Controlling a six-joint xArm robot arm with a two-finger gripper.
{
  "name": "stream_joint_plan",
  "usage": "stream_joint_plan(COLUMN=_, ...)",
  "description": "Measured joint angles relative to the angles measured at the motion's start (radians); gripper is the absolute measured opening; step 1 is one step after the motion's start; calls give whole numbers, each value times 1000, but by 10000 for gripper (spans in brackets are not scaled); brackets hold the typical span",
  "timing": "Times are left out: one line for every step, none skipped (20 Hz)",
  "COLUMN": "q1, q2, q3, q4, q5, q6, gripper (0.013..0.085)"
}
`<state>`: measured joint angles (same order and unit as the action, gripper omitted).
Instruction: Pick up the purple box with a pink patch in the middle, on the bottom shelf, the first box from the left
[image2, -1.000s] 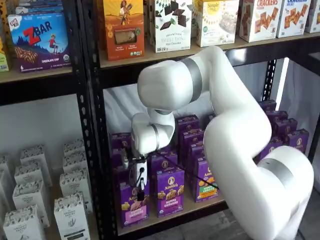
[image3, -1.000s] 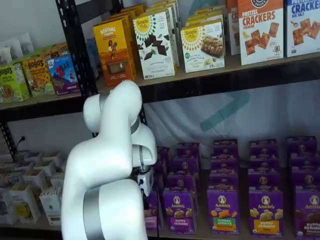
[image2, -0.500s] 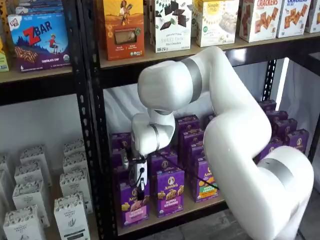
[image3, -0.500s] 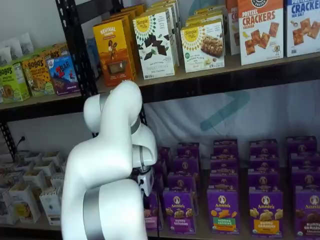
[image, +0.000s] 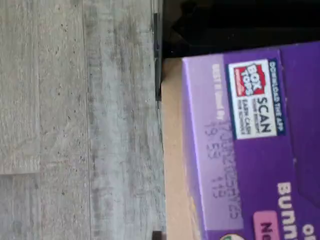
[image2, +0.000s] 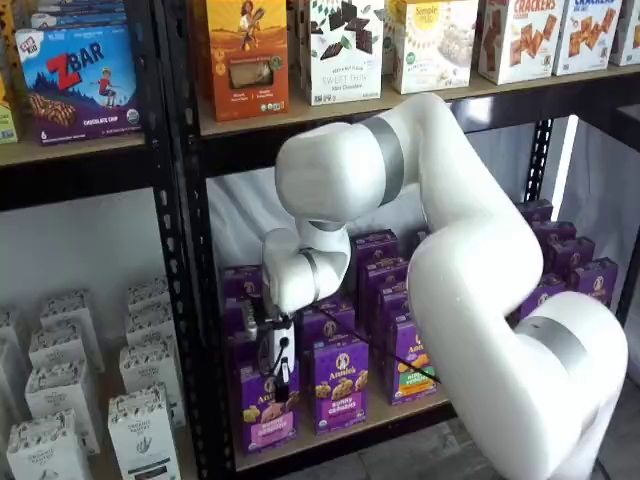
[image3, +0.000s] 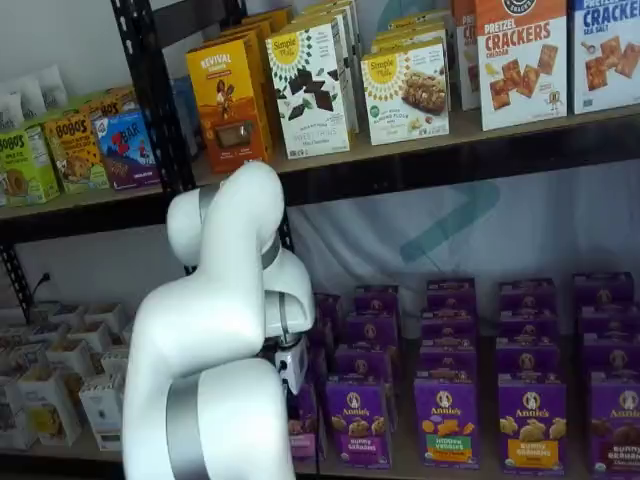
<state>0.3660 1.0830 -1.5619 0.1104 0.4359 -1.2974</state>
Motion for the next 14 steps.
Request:
stream_joint_plan(q1=0, q2=0, q3=1, q4=1, q5=1, q6=-1, gripper=570)
stream_joint_plan(q1=0, q2=-1, q3=1, q4=2, q5=2, q6=-2, gripper=530)
stream_joint_plan(q1=0, q2=-1, q3=2, q4=4, q5=2, q6=-4, gripper=530)
stream_joint_plan(q1=0, q2=-1, q3=3, q4=5, q5=1, q6=-5, gripper=490)
stream_joint_plan(q1=0, q2=-1, q3=3, q4=7, q5=-1, q6=-6, gripper=490)
stream_joint_plan(q1=0, q2=-1, q3=5, q4=9, q5=-4, q6=-8, gripper=450)
stream_joint_plan(q1=0, q2=-1, q3=5, q4=10, q5=-8, q6=-9, gripper=450)
stream_joint_plan(q1=0, q2=0, q3=7, q4=14, q5=-15, q6=-13, gripper=410)
stream_joint_plan(q1=0, q2=1, q3=8, q4=13, q5=-22, q6=-12, gripper=410)
stream_joint_plan(q1=1, q2=3, q3=9, q4=9, q5=-29, q6=-8, gripper=410)
stream_joint_plan(q1=1, q2=4, q3=7, q4=7, q5=-31, q6=-6, gripper=410)
stream_joint_plan(q1=1, q2=7, q3=4, q4=6, q5=-31, q6=-5, gripper=410)
stream_joint_plan(q1=1, q2=9, q3=1, q4=5, q5=-30, q6=-3, gripper=410)
stream_joint_plan(q1=2, q2=11, q3=-2, q4=4, q5=-28, q6=-2, gripper=410)
